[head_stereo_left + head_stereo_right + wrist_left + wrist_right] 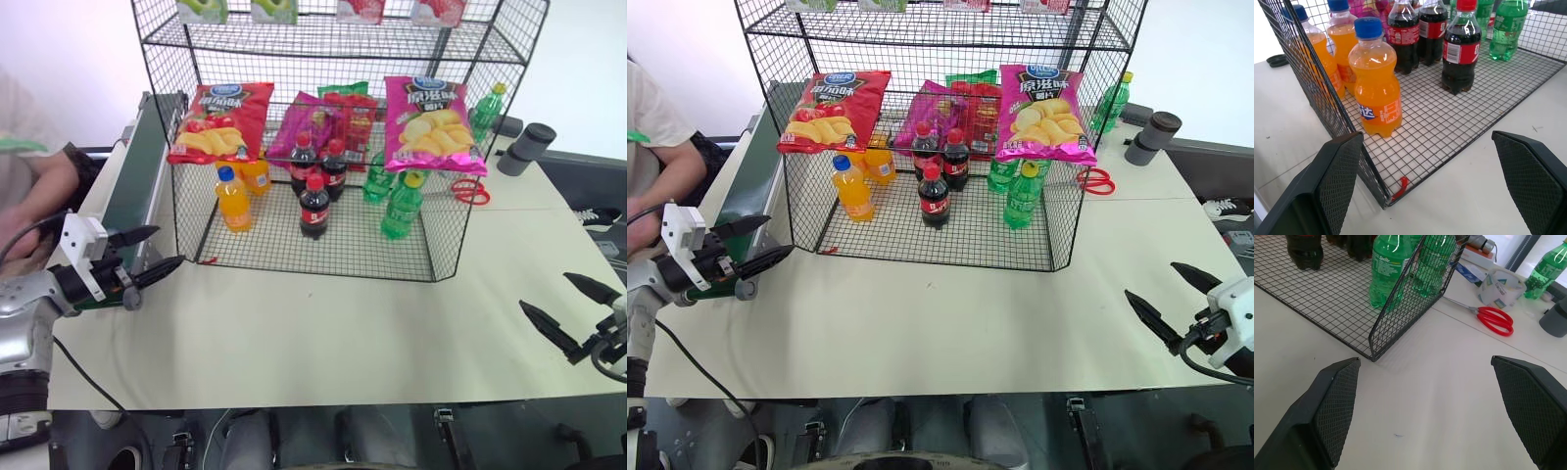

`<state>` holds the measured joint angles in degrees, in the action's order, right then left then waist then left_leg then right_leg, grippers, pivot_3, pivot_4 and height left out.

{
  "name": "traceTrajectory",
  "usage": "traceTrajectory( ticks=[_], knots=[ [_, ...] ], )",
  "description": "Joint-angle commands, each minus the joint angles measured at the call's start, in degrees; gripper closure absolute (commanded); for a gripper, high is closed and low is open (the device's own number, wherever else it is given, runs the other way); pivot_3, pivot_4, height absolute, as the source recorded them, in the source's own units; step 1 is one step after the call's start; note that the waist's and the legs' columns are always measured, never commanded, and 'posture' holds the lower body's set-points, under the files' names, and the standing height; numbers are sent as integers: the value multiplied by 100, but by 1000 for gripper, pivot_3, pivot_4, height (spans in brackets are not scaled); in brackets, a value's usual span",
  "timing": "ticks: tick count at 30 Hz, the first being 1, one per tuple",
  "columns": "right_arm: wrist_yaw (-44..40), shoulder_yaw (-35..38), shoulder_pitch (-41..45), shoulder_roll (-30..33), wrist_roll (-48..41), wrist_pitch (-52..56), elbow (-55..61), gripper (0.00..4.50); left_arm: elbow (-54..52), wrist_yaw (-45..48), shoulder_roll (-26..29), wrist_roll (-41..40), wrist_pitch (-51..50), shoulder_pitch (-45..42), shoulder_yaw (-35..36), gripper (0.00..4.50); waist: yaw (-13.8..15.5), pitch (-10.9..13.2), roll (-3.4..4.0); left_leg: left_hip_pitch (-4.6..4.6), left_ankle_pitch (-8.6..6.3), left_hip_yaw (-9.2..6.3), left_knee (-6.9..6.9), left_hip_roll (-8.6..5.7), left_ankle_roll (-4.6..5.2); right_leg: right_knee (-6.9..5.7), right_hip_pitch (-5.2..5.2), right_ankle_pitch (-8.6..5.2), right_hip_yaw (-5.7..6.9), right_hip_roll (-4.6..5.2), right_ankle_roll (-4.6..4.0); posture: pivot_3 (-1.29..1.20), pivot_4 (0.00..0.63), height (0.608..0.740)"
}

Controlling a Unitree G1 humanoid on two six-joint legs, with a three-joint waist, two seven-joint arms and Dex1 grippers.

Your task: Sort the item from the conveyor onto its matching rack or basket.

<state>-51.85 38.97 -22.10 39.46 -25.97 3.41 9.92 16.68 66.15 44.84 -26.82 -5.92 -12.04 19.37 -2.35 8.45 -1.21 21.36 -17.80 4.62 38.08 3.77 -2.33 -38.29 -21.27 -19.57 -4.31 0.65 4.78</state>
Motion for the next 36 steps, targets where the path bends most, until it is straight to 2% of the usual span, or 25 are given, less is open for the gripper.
traceTrajectory(
  ticks=[1,17,31,36],
  knots=[
    [29,41,53,99,-49,-4,192,30,-130,6,24,-121,39,-16,147,0,0,0,0,0,0,0,0,0,0,0,0,0,0,0,0,0,150,740],
    [-36,-89,174,96,-25,-68,101,30,-151,93,71,-293,-135,100,210,0,-2,0,0,0,0,0,0,0,0,0,0,0,0,0,0,0,150,740],
    [-128,-73,183,77,-33,-211,-85,30,260,-346,-4,-128,113,-269,209,0,5,0,0,1,0,0,1,0,0,0,-1,0,0,0,0,0,150,740],
    [-176,-96,209,82,-25,-283,-178,30,397,-396,72,-148,-87,-311,174,0,-5,0,0,0,0,0,1,1,0,0,-1,0,0,-1,0,0,150,740]
  ],
)
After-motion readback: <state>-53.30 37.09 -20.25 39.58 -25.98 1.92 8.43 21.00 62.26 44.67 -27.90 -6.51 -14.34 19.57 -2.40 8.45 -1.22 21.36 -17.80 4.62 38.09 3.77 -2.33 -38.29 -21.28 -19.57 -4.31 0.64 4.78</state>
